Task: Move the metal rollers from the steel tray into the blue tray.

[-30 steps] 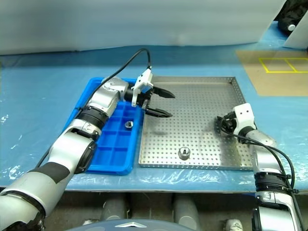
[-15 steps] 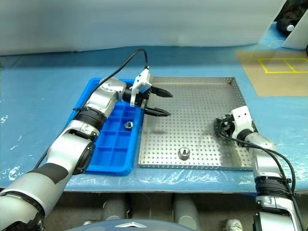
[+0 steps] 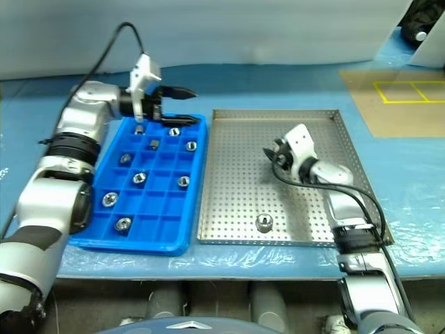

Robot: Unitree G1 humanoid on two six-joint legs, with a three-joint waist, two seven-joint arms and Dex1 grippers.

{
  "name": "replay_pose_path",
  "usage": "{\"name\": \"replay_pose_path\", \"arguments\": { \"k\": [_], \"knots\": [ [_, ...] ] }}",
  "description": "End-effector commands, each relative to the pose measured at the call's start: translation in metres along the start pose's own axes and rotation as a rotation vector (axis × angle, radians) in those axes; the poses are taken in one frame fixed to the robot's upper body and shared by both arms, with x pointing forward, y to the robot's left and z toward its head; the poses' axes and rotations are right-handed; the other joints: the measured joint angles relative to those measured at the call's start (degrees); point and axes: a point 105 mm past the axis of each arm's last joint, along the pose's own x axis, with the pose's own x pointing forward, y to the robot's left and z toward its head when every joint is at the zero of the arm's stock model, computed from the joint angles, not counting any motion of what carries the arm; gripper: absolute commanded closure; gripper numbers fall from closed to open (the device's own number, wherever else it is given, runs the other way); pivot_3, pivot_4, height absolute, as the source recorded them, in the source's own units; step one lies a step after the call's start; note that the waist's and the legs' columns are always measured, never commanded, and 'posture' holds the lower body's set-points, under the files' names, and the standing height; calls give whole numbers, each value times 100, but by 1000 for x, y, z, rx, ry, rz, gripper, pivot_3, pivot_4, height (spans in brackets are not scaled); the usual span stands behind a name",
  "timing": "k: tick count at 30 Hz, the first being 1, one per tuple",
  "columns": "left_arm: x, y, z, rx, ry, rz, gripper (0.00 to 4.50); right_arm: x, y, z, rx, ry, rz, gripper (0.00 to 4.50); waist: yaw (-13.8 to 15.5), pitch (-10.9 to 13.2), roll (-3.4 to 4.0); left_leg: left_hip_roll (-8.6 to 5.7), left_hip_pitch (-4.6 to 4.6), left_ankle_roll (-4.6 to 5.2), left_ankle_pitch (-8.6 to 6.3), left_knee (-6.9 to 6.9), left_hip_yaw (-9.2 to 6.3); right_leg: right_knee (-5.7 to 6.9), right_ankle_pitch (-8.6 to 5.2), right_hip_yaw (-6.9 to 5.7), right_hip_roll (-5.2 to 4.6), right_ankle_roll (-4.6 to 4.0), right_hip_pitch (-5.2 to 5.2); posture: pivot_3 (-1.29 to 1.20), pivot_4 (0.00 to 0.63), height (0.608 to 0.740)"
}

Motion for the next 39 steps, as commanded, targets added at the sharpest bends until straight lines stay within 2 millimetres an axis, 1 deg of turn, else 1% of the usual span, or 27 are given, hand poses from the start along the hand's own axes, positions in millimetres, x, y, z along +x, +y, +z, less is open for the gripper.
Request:
{"name": "replay_pose_path", "arguments": {
  "k": [1,2,4,7,9,11,14,17,20,23,26,29,35,39],
  "knots": [
    [-37,6,-1,-31,18,66,326,19,23,39,-48,-119,127,2789,68,0,0,0,-4,-2,3,0,0,0,0,-1,0,0,-2,-88,150,740],
    [-48,5,-3,-46,24,88,326,25,32,47,-51,-140,173,2789,114,0,0,1,-12,-1,3,-3,0,-2,-2,-11,-3,-4,-3,-66,150,740],
    [-61,3,-5,-66,29,112,326,31,42,56,-56,-161,230,2789,188,1,0,2,-40,0,3,-1,0,-3,-5,-22,-8,-9,-24,-48,150,740],
    [-88,-12,-15,-104,62,162,326,33,80,74,-13,-207,472,2789,335,2,-2,7,-66,2,4,0,-4,-3,-7,-41,-11,-11,-36,29,150,740],
    [-100,-25,-23,-132,92,183,326,27,102,80,7,-212,645,2789,393,3,-2,10,-74,-8,-2,0,-6,-5,-8,-51,-14,-13,-40,70,150,740],
    [-105,-36,-27,-153,108,192,326,24,114,81,-6,-205,746,2789,495,3,-2,10,-75,-15,-5,1,-13,-3,-9,-58,-17,-15,-39,108,150,740],
    [-106,-53,-30,-176,122,203,326,42,127,83,-46,-211,769,2789,569,4,-3,11,-74,-37,7,4,-30,14,-10,-70,-20,-16,-37,160,150,740],
    [-110,-65,-33,-203,133,232,326,61,140,87,-33,-235,778,2789,572,5,-4,18,-61,-59,21,4,-52,51,-12,-69,-21,-18,-39,197,150,740],
    [-113,-74,-35,-225,140,250,326,74,146,82,-23,-234,775,2789,581,6,-3,30,-49,-89,39,-2,-66,85,-19,-61,-18,-29,-41,230,150,740],
    [-117,-83,-38,-238,157,274,326,83,154,69,-23,-207,787,2789,640,6,-2,33,-51,-106,48,-5,-85,91,-19,-61,-14,-31,-38,266,150,740],
    [-121,-85,-37,-245,153,303,326,87,158,59,-26,-190,785,2789,672,6,-3,33,-58,-109,51,-5,-99,90,-20,-66,-8,-33,-38,278,150,740],
    [-123,-86,-38,-252,159,316,326,92,161,54,-68,-192,759,2789,688,6,-3,35,-65,-113,54,-1,-113,87,-24,-80,-5,-39,-35,277,150,740],
    [-117,-86,-41,-251,163,309,326,101,164,55,-63,-213,692,2789,677,5,-4,41,-68,-124,61,1,-118,85,-27,-89,3,-44,-37,249,150,740],
    [-112,-81,-40,-241,158,300,326,107,152,69,-71,-263,609,2789,674,5,-4,52,-69,-132,65,1,-120,87,-28,-89,8,-46,-37,230,150,740]
  ]
}}
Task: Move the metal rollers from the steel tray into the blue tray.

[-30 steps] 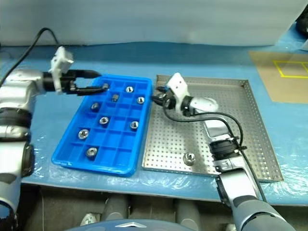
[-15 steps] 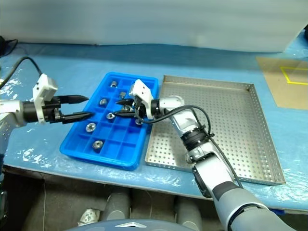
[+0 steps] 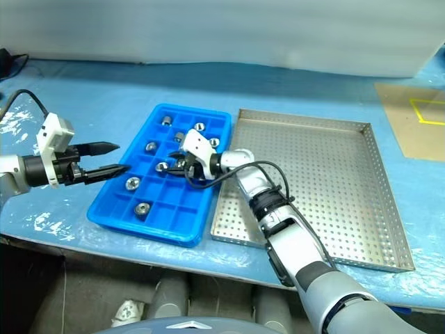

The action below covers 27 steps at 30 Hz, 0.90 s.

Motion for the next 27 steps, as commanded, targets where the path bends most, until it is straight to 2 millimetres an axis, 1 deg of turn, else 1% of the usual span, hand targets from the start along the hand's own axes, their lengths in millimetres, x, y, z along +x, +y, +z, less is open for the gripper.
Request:
{"name": "replay_pose_path", "arguments": {
  "k": [1,6,9,15,22,24,27],
  "knots": [
    [1,0,14,57,-24,-5,326,1,-18,33,-72,-93,-80,2789,-5,0,0,0,0,-2,1,0,0,0,0,0,0,0,0,228,150,740],
    [9,-1,14,57,-34,-21,326,-1,-33,52,-125,-145,-173,2789,-23,0,0,0,0,-10,6,0,0,1,0,1,1,0,-2,215,150,740],
    [11,0,14,56,-37,-22,326,0,-37,57,-124,-165,-206,2789,-28,0,0,2,-1,-10,6,0,0,1,-1,0,3,-2,-2,213,150,740],
    [8,4,13,51,-42,-3,326,9,-28,48,-122,-146,-182,2789,-36,0,0,10,-3,-10,6,0,-2,1,-2,-2,11,-3,-3,212,150,740],
    [9,5,13,50,-47,0,326,15,-41,24,-63,-63,-300,2789,-28,0,1,11,-2,-12,7,2,-3,3,-2,-3,10,-4,-2,211,150,740],
    [10,5,14,51,-48,-4,326,13,-45,15,-46,-27,-336,2789,-28,0,1,11,-4,-13,8,2,-3,4,-2,-4,10,-4,-2,211,150,740],
    [11,5,14,52,-47,-6,326,9,-51,6,-42,8,-380,2789,-32,0,1,12,-2,-15,9,3,-3,8,-2,-4,10,-4,-1,211,150,740]
  ]
}}
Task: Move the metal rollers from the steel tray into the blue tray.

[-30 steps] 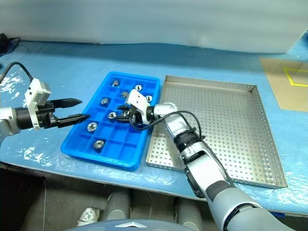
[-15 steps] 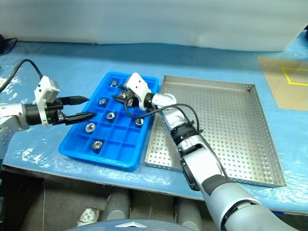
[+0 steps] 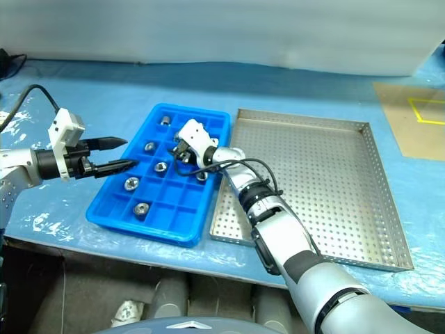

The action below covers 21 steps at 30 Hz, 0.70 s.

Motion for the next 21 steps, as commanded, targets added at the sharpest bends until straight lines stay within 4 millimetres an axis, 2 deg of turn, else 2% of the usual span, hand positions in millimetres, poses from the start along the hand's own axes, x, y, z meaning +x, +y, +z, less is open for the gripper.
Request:
{"name": "replay_pose_path", "arguments": {
  "k": [1,7,14,15,19,21],
  "knots": [
    [-1,0,11,41,-28,1,326,0,-13,9,-27,-21,-66,2789,0,0,0,0,2,-1,1,0,0,3,0,1,0,0,0,211,150,740],
    [0,1,11,44,-24,-3,326,0,-14,16,-13,-47,-48,2789,5,0,0,1,5,-5,3,5,0,11,0,0,-1,0,4,199,150,740],
    [3,2,9,51,-17,-6,326,4,3,18,10,-80,38,2789,-5,0,0,4,3,-4,2,5,0,9,0,-1,1,-1,3,195,150,740],
    [3,2,9,52,-17,-7,326,4,3,18,10,-82,38,2064,-10,0,0,5,1,-4,2,6,0,9,0,-1,2,-1,1,195,150,740],
    [3,3,11,56,-19,-5,326,4,2,16,22,-67,31,886,-7,0,0,7,0,-4,2,5,0,8,-1,-3,4,-2,1,190,150,740],
    [3,3,12,62,-22,-11,326,2,-4,18,7,-73,7,886,-7,0,0,7,0,-4,2,5,0,8,-1,-3,3,-2,1,183,150,740]
  ]
}}
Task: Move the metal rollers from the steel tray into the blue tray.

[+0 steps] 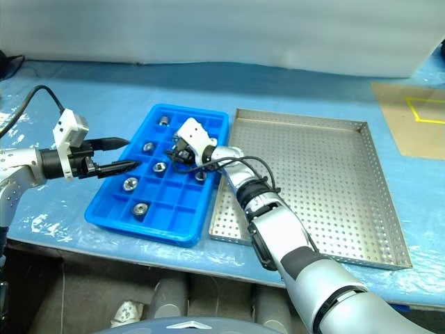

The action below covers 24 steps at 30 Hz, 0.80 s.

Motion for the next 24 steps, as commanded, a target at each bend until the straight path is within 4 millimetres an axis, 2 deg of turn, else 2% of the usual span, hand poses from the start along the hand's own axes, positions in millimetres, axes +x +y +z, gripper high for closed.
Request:
{"name": "replay_pose_path", "arguments": {
  "k": [1,5,7,11,14,19,24],
  "knots": [
    [0,1,16,62,-27,-4,326,-2,-13,19,-38,-64,-50,886,6,0,0,0,0,0,0,0,0,0,0,0,0,0,0,177,150,740],
    [7,5,22,82,-40,-20,326,-12,-29,26,-47,-89,-97,886,23,0,0,-2,0,-1,1,3,-1,1,0,-2,-3,0,3,155,150,740],
    [14,8,29,102,-58,-40,326,-23,-43,36,-64,-120,-134,886,30,0,0,-2,0,-3,2,6,0,3,0,-2,-3,0,5,155,150,740],
    [40,14,47,147,-105,-100,326,-56,-73,58,-111,-171,-184,886,60,0,0,-2,-9,-10,7,10,-1,4,1,-11,-6,0,8,37,150,740],
    [64,12,58,180,-125,-176,326,-84,-84,64,-162,-160,-184,886,28,-1,-2,-11,-10,-8,6,15,-1,-2,2,-9,-5,3,16,-39,150,740],
    [104,-4,72,242,-146,-337,326,-140,-87,60,-222,-58,-179,886,-91,-2,-6,-15,-6,2,1,10,-1,-9,16,-5,0,25,19,-160,150,740],
    [135,-29,80,277,-163,-501,326,-197,-65,51,-210,83,-133,886,-220,-1,-6,-19,-6,29,-12,11,1,-19,21,15,14,32,21,-298,150,740]
  ]
}}
